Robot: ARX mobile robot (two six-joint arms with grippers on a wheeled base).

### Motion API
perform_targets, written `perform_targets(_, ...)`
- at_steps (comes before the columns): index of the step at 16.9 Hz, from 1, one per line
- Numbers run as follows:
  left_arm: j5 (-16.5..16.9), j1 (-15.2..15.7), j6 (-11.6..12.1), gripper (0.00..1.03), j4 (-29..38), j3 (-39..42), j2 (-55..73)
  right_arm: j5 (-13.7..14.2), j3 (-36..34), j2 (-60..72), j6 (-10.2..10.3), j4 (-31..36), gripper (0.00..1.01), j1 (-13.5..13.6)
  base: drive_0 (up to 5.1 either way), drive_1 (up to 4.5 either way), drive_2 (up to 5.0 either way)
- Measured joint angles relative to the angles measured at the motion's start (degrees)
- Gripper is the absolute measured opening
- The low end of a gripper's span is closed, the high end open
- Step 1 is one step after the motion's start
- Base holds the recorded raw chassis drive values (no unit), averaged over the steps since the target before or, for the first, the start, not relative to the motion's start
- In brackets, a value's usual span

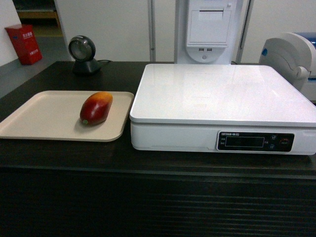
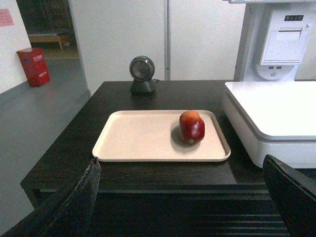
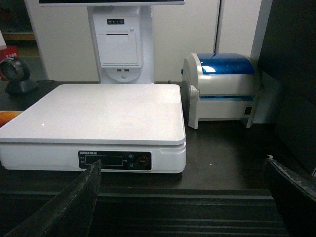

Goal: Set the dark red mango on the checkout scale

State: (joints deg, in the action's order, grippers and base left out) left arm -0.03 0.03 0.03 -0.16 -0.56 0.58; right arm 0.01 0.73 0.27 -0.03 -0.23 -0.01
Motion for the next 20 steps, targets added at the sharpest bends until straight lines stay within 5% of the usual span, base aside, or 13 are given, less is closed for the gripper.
perform_targets(2, 0.02, 0.0, 0.0, 0.98, 0.0, 0.0, 0.0, 0.0, 0.0, 0.0, 0.0, 0.02, 0.98, 0.0, 0.0, 0.0, 0.0)
perform_targets(3, -6.1, -2.21, -0.83, 0.98, -4.76, -1.33, 1.16, -0.02, 0.0, 0.0, 0.0, 0.04, 0.98, 0.0, 0.0, 0.0, 0.0)
perform_targets(4, -20.72, -11.28, -2.97, 0.98, -7.96, -4.81, 10.1, 0.0, 0.0, 0.0, 0.0, 0.0, 0.98, 0.0, 0.0, 0.0, 0.0)
perform_targets(5, -29.14, -16.7, -3.02, 0.98, -3.98, -6.56, 16.41, -0.07, 0.0, 0.0, -0.02, 0.07, 0.98, 0.0, 0.0, 0.0, 0.0)
perform_targets(6, -34.01, -17.09, -2.95, 0.98, 0.68, -7.28, 20.85, 0.02, 0.0, 0.0, 0.0, 0.0, 0.98, -0.04, 0.0, 0.0, 0.0)
perform_targets(7, -33.86, -14.8, -2.58, 0.98, 5.95, -7.96, 25.46, 0.0, 0.0, 0.0, 0.0, 0.02, 0.98, 0.0, 0.0, 0.0, 0.0)
perform_targets(11, -22.08, -6.58, -1.22, 0.98, 23.87, -11.06, 43.54, 0.0, 0.0, 0.0, 0.0, 0.02, 0.98, 0.0, 0.0, 0.0, 0.0)
perform_targets(14, -6.58, 3.32, -1.03, 0.98, 41.83, -21.05, 68.22, 0.0, 0.0, 0.0, 0.0, 0.02, 0.98, 0.0, 0.0, 0.0, 0.0)
perform_targets(17, 6.1, 7.02, -1.16, 0.98, 41.22, -38.93, 91.58, 0.0, 0.0, 0.0, 0.0, 0.02, 0.98, 0.0, 0.0, 0.0, 0.0)
perform_targets(18, 11.87, 6.36, -1.7, 0.98, 35.41, -51.28, 103.41, 0.0, 0.02, 0.0, 0.0, 0.04, 0.98, 0.0, 0.0, 0.0, 0.0)
perform_targets(20, 15.32, 0.61, -0.9, 0.98, 23.78, -68.5, 115.4, 0.0, 0.0, 0.0, 0.0, 0.04, 0.98, 0.0, 0.0, 0.0, 0.0)
